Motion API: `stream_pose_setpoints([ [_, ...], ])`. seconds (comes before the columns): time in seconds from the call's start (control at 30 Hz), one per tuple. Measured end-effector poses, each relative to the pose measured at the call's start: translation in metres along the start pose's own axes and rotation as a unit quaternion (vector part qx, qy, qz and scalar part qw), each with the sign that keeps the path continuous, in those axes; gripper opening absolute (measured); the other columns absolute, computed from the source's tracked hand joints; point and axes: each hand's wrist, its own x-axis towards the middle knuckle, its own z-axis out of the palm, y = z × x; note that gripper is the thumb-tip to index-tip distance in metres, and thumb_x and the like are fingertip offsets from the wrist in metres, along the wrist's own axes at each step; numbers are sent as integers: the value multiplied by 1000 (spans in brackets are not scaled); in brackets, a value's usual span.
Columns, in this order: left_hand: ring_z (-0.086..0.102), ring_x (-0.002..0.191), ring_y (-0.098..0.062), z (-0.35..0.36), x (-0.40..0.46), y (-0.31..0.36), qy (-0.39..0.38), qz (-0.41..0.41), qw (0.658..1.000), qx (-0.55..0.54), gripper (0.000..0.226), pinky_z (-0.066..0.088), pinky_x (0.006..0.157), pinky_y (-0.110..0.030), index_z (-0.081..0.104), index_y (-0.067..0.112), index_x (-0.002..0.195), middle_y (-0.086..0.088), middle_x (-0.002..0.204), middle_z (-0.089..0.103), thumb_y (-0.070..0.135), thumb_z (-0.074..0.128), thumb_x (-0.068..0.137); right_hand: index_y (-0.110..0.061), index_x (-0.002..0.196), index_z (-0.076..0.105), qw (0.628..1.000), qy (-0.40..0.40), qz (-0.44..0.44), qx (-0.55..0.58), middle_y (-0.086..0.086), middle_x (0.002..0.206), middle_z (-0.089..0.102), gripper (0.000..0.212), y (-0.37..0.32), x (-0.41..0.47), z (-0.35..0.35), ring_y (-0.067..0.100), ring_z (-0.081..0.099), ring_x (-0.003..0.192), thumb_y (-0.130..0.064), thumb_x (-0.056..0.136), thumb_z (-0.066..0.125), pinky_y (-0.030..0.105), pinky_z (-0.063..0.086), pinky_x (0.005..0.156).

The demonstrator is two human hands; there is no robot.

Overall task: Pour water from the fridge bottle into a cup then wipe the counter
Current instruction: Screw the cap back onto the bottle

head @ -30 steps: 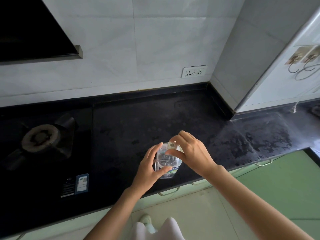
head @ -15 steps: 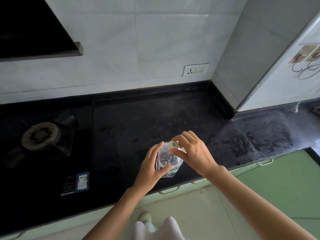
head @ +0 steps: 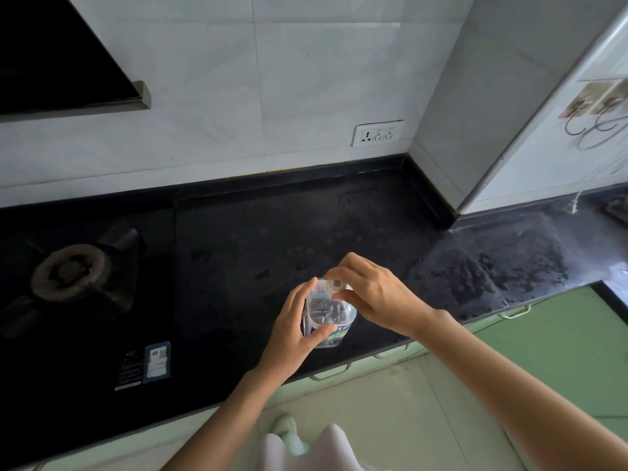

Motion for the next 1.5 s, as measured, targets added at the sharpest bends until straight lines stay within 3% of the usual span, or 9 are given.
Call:
stream_pose_setpoints([
  [0.17, 38, 133, -1, -1, 1, -1, -7, 0, 1000, 14, 74, 46, 104, -39, 28, 44, 143, 15, 145, 36, 44, 69, 82, -10, 110, 63, 994, 71, 84, 0, 3, 101, 59, 28, -15, -8, 15, 17, 61, 84, -28, 88, 64, 29, 56, 56],
  [0.4, 41, 134, -10, 0, 1, -2, -8, 1, 1000, 5, 73, 46, 103, -41, 31, 39, 142, 11, 144, 39, 43, 71, 80, -12, 120, 65, 999, -24, -5, 34, 4, 111, 60, 30, 2, -1, -2, 18, 57, 100, -14, 90, 64, 26, 52, 81],
  [0.53, 40, 134, -8, 1, 0, -1, -2, 5, 1000, 12, 73, 47, 103, -40, 29, 40, 143, 11, 145, 38, 46, 68, 81, -7, 113, 64, 998, 45, 9, 39, 7, 103, 58, 24, -1, -6, 17, 19, 56, 91, -20, 94, 56, 29, 54, 77],
  [0.67, 39, 134, -7, 2, 0, -2, 0, 4, 1000, 15, 73, 46, 103, -40, 29, 35, 146, 11, 146, 38, 43, 68, 84, -5, 109, 65, 989, 124, 63, 55, 8, 97, 57, 19, -9, -9, 31, 19, 56, 85, -10, 91, 61, 34, 52, 73],
  [0.83, 39, 134, -5, 0, 2, -1, -10, 9, 1000, 23, 73, 46, 103, -40, 29, 36, 145, 12, 147, 38, 41, 70, 84, -14, 116, 65, 975, 153, 142, 69, 0, 107, 60, 24, -21, -16, 39, 18, 56, 96, -19, 93, 58, 36, 54, 75],
  [1.03, 43, 132, -9, -3, 4, 0, -4, 48, 999, 19, 73, 46, 103, -30, 31, 35, 144, 7, 144, 42, 42, 70, 83, -25, 144, 37, 948, 127, 260, 136, -10, 141, 39, 51, -26, -53, 55, 13, 49, 120, -48, 99, 37, 36, 52, 90],
  [1.17, 33, 138, -6, -4, 5, -5, -28, 52, 997, 42, 78, 31, 106, -11, 17, 41, 148, 2, 151, 34, 51, 62, 84, -36, 152, 11, 938, 41, 296, 173, -16, 153, 24, 65, -26, -78, 76, 8, 38, 134, -45, 97, 45, 38, 46, 100],
  [1.33, 20, 141, 5, -4, 2, -13, -51, 49, 996, 59, 83, 22, 109, -8, 2, 47, 149, 16, 155, 19, 47, 58, 88, -45, 149, -3, 933, 30, 300, 195, -27, 152, 14, 79, -22, -74, 86, 11, 40, 135, -32, 96, 54, 34, 40, 107],
  [1.5, 22, 141, 3, -5, 1, -8, -18, 30, 998, 53, 82, 26, 111, -14, 4, 46, 149, 20, 154, 20, 46, 59, 88, -48, 148, 0, 939, 40, 276, 201, -22, 146, 28, 75, -13, -69, 86, 13, 51, 125, -41, 95, 52, 26, 42, 101],
])
